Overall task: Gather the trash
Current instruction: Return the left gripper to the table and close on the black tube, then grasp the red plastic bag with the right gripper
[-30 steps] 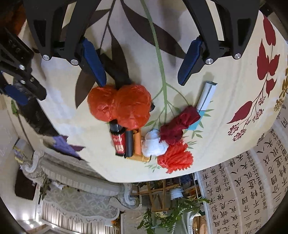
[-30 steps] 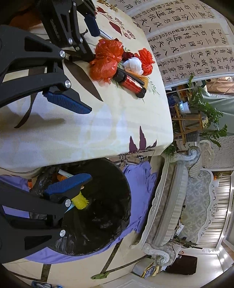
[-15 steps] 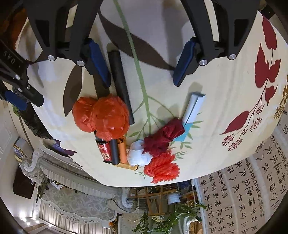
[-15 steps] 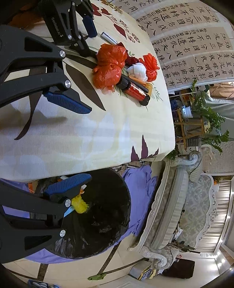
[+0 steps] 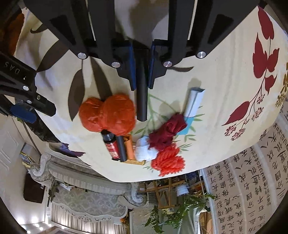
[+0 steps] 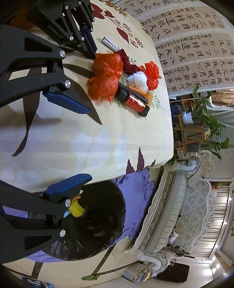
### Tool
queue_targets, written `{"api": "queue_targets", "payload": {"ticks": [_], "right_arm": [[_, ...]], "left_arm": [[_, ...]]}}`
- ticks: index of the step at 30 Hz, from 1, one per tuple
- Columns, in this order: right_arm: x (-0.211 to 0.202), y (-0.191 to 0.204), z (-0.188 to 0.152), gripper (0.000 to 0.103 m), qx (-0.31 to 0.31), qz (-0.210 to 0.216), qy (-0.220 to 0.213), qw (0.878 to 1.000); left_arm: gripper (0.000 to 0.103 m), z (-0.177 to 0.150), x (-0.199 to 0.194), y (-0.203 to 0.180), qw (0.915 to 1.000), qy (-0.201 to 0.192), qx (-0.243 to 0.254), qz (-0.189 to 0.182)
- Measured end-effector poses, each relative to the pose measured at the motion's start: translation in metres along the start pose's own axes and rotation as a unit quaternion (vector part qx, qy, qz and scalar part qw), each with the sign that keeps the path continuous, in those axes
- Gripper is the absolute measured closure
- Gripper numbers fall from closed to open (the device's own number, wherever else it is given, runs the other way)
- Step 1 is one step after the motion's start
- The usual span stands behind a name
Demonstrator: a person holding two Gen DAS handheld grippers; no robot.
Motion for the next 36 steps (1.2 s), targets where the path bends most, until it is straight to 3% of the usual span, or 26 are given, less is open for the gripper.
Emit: {"api": "queue_targets", "payload": {"ticks": [7, 18, 24, 31, 34, 36], "right_arm": [[-0.004, 0.023, 0.012, 0.032, -0.023, 0.013, -0.011, 1.0], [0.0, 0.064, 0.038, 0.023, -0.053, 0.045, -0.026, 0.997], [0.019, 0.081, 0.048, 0.022, -0.066, 0.052, -0.01, 0.996], [0.036, 0.094, 0.051, 0.018, -0.085, 0.046, 0.017, 0.995], [0.039, 0.097, 0.05, 0.032, -0.093, 0.042, 0.022, 0.995], [0.042, 0.098, 0.048, 0.053, -0.097, 0.044, 0.028, 0.994]], "left_arm": [[0.088, -0.002, -0.009, 0.014, 0.9999, -0.003, -0.015, -0.005], [0.088, 0.009, -0.033, 0.047, 0.9983, -0.038, -0.045, 0.0], [0.088, 0.015, -0.032, 0.076, 0.9964, -0.05, -0.063, 0.024], [0.088, 0.021, -0.016, 0.109, 0.9939, -0.038, -0.092, 0.047], [0.088, 0.019, -0.012, 0.114, 0.9937, -0.033, -0.097, 0.047], [0.088, 0.018, -0.011, 0.115, 0.9936, -0.031, -0.099, 0.044]]}}
Point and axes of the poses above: each gripper's, at about its wrist camera, not at the fingertips, and x roughly the way its jaws point, y to its left, z to its top, the point moved 4 cm from there along x, roughly the way its jaws point, and after that the axes turned 15 degrees about -x, right-handed, at the moved point
